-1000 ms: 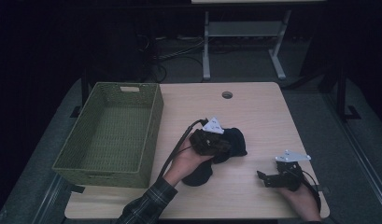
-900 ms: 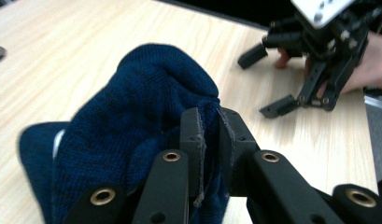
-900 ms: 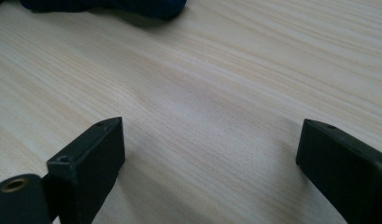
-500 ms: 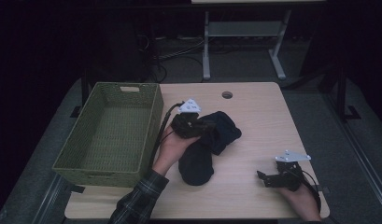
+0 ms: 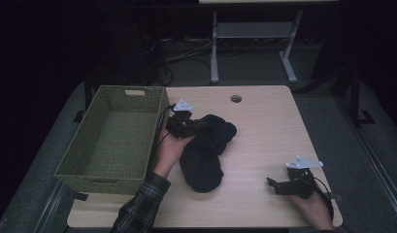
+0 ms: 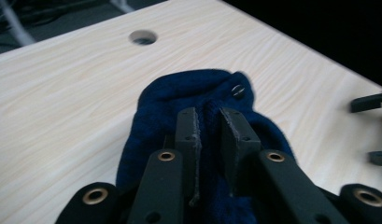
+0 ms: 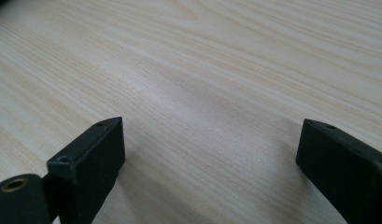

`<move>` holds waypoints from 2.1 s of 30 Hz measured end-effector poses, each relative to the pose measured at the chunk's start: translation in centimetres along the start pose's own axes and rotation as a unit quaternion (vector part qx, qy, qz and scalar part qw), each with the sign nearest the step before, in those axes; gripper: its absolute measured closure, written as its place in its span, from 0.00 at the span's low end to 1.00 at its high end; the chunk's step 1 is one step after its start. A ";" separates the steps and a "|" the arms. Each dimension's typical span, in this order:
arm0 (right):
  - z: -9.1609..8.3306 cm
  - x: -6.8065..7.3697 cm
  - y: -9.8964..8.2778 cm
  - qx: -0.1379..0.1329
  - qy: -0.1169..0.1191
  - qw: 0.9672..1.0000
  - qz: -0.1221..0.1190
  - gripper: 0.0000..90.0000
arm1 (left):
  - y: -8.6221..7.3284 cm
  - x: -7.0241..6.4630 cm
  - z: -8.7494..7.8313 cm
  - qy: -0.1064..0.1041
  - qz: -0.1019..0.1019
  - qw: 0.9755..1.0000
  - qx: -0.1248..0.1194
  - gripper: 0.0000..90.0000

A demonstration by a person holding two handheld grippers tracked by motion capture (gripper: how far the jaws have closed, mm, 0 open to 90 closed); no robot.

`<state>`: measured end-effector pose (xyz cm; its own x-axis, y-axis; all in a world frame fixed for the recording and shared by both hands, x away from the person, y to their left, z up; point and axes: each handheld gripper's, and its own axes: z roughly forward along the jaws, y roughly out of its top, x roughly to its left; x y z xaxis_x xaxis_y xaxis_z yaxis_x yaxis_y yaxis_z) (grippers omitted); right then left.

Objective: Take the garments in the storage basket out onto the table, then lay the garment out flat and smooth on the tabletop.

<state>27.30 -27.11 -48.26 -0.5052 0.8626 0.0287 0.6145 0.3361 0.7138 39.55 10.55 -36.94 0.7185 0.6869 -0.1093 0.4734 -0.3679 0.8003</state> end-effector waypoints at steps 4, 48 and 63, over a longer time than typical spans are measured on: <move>0.0 0.0 0.0 0.000 0.000 1.000 0.000 0.08 | -0.4 0.1 0.3 0.012 -0.002 1.000 0.010 0.72; 3.6 5.8 9.0 -0.008 0.151 0.988 -0.031 0.42 | -1.7 -2.0 -3.6 -0.023 0.011 0.999 -0.042 0.35; 7.7 9.3 12.1 0.008 0.220 0.975 -0.010 0.45 | -1.9 -1.8 -3.5 -0.026 0.010 0.999 -0.042 0.35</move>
<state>34.65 -12.17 -44.74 -0.7257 0.6110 0.3162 0.6104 0.3598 0.7056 35.64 12.18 -36.21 0.7536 0.6459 -0.1223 0.4168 -0.3256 0.8487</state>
